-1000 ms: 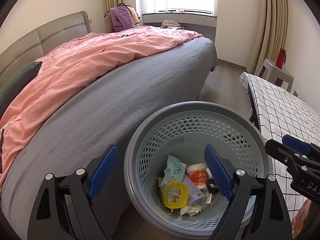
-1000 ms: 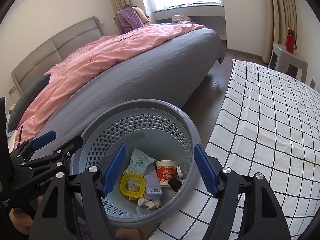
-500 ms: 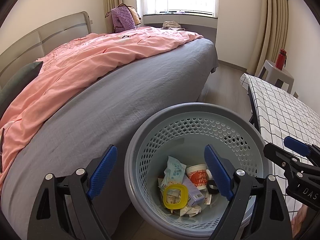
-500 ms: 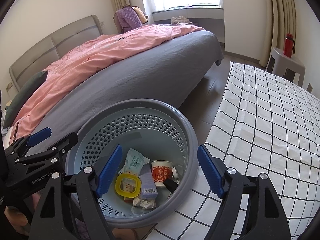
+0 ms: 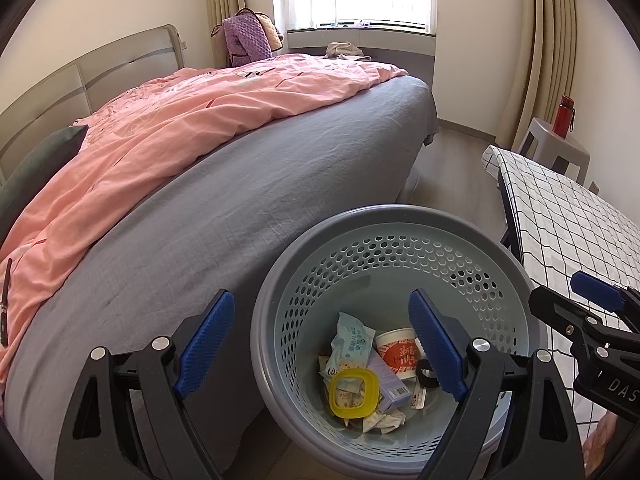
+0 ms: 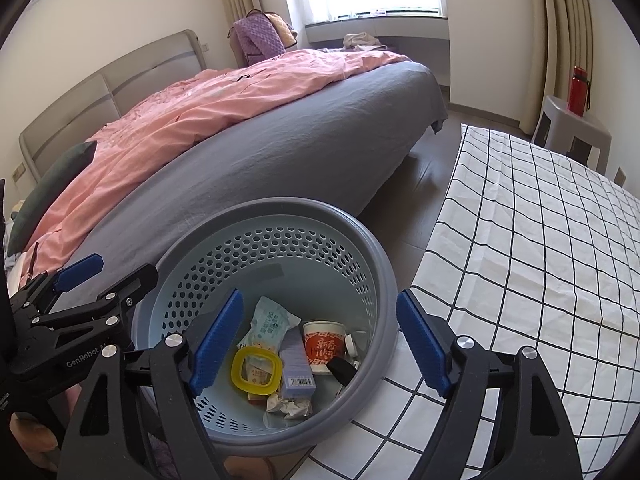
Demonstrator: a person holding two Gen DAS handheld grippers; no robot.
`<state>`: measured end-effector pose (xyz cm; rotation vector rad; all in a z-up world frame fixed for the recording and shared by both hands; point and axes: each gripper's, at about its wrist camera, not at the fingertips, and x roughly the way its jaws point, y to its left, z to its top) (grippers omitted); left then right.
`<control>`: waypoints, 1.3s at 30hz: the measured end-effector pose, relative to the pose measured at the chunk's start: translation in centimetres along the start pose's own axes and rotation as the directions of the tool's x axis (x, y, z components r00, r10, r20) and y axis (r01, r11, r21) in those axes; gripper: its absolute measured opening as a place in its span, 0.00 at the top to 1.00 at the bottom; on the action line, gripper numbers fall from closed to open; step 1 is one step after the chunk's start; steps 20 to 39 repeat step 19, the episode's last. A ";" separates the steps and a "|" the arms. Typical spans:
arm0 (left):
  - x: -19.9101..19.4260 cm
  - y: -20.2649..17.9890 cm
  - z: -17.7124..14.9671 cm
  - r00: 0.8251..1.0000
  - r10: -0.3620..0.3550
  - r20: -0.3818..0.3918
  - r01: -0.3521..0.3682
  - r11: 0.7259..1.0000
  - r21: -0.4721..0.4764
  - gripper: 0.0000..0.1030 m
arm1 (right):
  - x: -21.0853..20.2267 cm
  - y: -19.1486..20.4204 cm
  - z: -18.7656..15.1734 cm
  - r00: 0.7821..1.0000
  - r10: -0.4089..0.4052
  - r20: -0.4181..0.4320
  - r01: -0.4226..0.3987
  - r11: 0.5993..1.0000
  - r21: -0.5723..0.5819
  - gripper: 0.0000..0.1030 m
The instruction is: Collect trash
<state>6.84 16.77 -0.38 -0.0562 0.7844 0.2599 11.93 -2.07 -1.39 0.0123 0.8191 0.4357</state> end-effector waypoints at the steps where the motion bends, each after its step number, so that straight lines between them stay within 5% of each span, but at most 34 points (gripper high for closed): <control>1: 0.0 0.0 0.0 1.000 0.001 0.001 -0.001 1.000 0.000 0.18 | 0.0 0.0 0.0 1.000 0.000 0.000 0.000 1.000 0.000 0.25; 39: -0.1 0.1 -0.1 1.000 0.000 0.003 0.000 1.000 0.000 0.18 | -0.1 0.2 0.0 1.000 0.000 0.003 0.000 1.000 0.001 0.25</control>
